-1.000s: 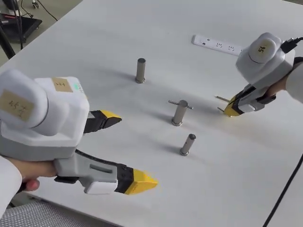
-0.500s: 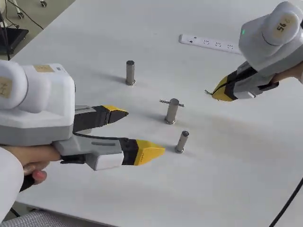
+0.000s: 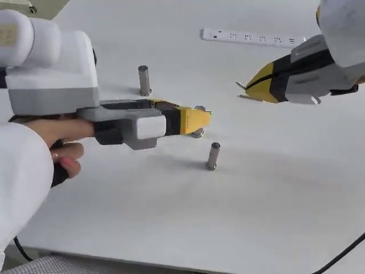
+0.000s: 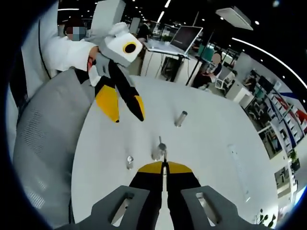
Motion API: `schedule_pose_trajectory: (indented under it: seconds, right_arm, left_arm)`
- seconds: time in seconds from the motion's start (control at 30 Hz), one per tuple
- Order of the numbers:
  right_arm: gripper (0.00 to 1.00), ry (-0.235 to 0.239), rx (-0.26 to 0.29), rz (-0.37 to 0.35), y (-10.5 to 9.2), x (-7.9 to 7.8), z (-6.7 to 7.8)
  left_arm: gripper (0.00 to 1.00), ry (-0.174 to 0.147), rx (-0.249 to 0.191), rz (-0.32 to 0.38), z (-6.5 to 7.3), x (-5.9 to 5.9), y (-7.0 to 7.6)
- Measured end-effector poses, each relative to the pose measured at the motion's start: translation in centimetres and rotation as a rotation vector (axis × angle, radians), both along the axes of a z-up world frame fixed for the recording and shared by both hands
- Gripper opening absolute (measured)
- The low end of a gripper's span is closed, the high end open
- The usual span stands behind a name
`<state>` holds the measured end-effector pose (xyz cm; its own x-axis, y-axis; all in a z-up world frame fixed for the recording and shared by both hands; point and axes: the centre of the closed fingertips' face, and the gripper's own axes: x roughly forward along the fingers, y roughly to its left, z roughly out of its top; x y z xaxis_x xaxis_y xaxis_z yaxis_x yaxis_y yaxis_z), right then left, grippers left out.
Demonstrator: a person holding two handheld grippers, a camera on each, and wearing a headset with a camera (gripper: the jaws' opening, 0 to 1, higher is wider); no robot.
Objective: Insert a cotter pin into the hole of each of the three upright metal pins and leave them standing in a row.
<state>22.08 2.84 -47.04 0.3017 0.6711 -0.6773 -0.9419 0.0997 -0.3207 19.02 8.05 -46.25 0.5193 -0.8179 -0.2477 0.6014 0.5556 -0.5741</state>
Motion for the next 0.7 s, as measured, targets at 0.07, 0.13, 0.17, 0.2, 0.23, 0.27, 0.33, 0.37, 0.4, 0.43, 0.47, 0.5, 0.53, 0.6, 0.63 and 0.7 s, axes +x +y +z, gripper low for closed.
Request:
schedule_pose_trajectory:
  seconds: [0.07, 0.13, 0.17, 0.2, 0.23, 0.27, 0.33, 0.37, 0.4, 0.43, 0.47, 0.5, 0.53, 0.6, 0.63, 0.7]
  right_arm:
    - [0.0, -0.01, 0.005, 0.004, -0.1, -0.4, 0.1]
    - [0.0, -0.044, 0.011, 0.013, 0.0, -1.0, 0.4]
    - [0.0, -0.054, 0.009, 0.017, 0.0, -1.2, 0.4]
    - [0.0, -0.064, 0.003, 0.021, 0.0, -1.1, 0.4]
    - [0.0, -0.073, -0.001, 0.025, -0.1, -1.3, 0.3]
    - [0.0, -0.074, 0.001, 0.027, 0.0, -1.5, 0.3]
    - [0.0, -0.081, 0.007, 0.028, 0.1, -2.0, 0.2]
    - [0.0, -0.089, 0.002, 0.033, 0.1, -2.2, 0.1]
    - [0.0, -0.099, 0.001, 0.033, 0.1, -2.3, 0.0]
    - [0.0, -0.104, -0.005, 0.036, 0.1, -2.5, -0.1]
    - [0.0, -0.101, -0.006, 0.037, 0.0, -2.7, -0.1]
    - [0.0, -0.102, -0.004, 0.038, 0.0, -2.8, -0.2]
    - [0.0, -0.102, -0.003, 0.037, 0.1, -3.0, -0.1]
    - [0.0, -0.108, -0.007, 0.038, 0.0, -3.0, -0.1]
    - [0.0, -0.117, -0.006, 0.039, 0.0, -3.0, -0.1]
    - [0.0, -0.118, -0.008, 0.037, 0.0, -2.7, 0.0]
  left_arm:
    - [0.3, 0.013, -0.002, -0.023, 0.3, 0.1, -0.6]
    - [0.27, 0.024, -0.008, -0.047, 0.6, 0.2, -1.3]
    - [0.26, 0.033, -0.01, -0.057, 0.7, 0.2, -1.6]
    - [0.24, 0.047, -0.01, -0.07, 0.7, 0.2, -2.1]
    - [0.23, 0.048, -0.006, -0.081, 0.4, 0.7, -2.0]
    - [0.22, 0.042, -0.001, -0.097, 0.3, 0.8, -2.3]
    - [0.17, 0.053, 0.009, -0.118, 0.0, 1.6, -2.5]
    - [0.15, 0.067, 0.007, -0.127, -0.2, 2.1, -2.7]
    - [0.14, 0.083, 0.005, -0.137, -0.3, 2.1, -2.9]
    - [0.13, 0.086, 0.006, -0.142, -0.2, 1.7, -3.3]
    - [0.12, 0.092, 0.008, -0.147, -0.3, 1.6, -3.6]
    - [0.1, 0.089, 0.015, -0.16, -0.3, 0.9, -4.1]
    - [0.08, 0.092, 0.012, -0.17, -0.3, 0.7, -4.4]
    - [0.07, 0.124, -0.008, -0.189, 0.0, -0.3, -5.1]
    - [0.07, 0.146, -0.012, -0.198, -0.1, -0.6, -5.4]
    - [0.06, 0.146, 0.001, -0.207, -0.3, -0.8, -5.6]
